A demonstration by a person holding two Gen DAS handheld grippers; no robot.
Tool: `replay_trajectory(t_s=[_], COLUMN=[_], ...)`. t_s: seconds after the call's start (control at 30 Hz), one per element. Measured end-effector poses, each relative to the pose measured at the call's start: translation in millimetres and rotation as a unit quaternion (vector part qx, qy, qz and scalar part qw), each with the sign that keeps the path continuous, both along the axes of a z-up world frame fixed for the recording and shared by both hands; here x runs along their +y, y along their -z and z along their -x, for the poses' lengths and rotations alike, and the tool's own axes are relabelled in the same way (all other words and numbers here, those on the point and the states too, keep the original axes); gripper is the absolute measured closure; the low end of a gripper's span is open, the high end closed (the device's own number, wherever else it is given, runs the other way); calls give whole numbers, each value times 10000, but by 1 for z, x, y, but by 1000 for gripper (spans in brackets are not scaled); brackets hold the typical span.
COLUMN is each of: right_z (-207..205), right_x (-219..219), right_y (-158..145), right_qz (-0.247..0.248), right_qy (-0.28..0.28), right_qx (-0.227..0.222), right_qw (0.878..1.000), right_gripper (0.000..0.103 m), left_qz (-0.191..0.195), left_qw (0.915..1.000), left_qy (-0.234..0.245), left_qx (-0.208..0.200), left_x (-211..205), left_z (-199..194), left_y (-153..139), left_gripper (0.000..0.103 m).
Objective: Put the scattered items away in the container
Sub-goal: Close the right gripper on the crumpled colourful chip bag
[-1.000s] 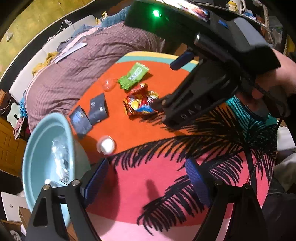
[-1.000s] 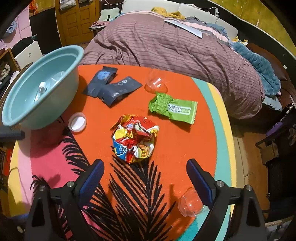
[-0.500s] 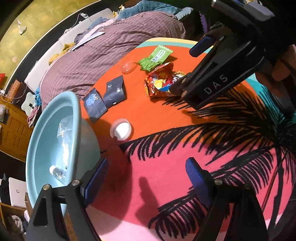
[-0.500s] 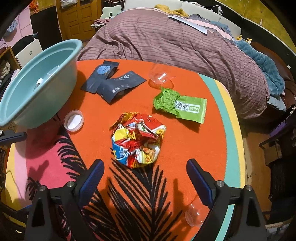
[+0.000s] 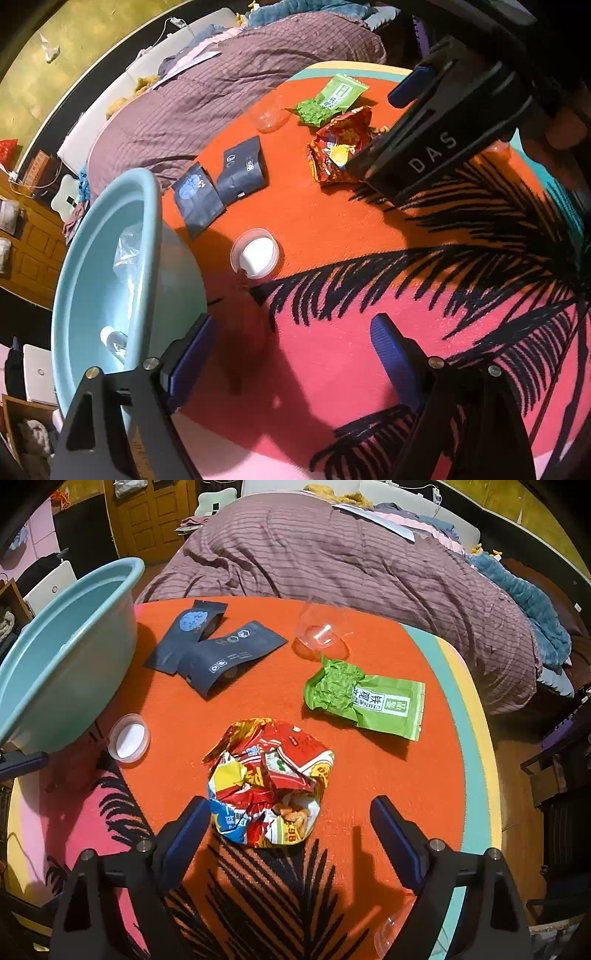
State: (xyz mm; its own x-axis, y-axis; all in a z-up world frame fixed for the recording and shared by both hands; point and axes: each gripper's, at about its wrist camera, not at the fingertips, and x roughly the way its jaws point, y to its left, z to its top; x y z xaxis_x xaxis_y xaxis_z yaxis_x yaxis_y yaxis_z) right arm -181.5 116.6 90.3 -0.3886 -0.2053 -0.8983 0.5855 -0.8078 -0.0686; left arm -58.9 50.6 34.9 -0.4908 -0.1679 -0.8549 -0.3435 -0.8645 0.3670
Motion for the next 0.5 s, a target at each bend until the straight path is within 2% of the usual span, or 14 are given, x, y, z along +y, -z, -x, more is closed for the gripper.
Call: replay_trajectory(t_s=[0.17, 0.5], right_z=[1, 8], right_x=[-4, -9], right_y=[1, 9], right_qz=[7, -10], right_qy=[-85, -170], right_qx=[10, -4], right_qw=[10000, 9999], right_gripper=[14, 35], left_qz=[128, 309], left_qw=[9999, 9995], left_qy=[-43, -49], left_qx=[27, 54], left_x=[2, 10], left_z=[2, 6], left_y=[2, 10], left_gripper=[14, 14])
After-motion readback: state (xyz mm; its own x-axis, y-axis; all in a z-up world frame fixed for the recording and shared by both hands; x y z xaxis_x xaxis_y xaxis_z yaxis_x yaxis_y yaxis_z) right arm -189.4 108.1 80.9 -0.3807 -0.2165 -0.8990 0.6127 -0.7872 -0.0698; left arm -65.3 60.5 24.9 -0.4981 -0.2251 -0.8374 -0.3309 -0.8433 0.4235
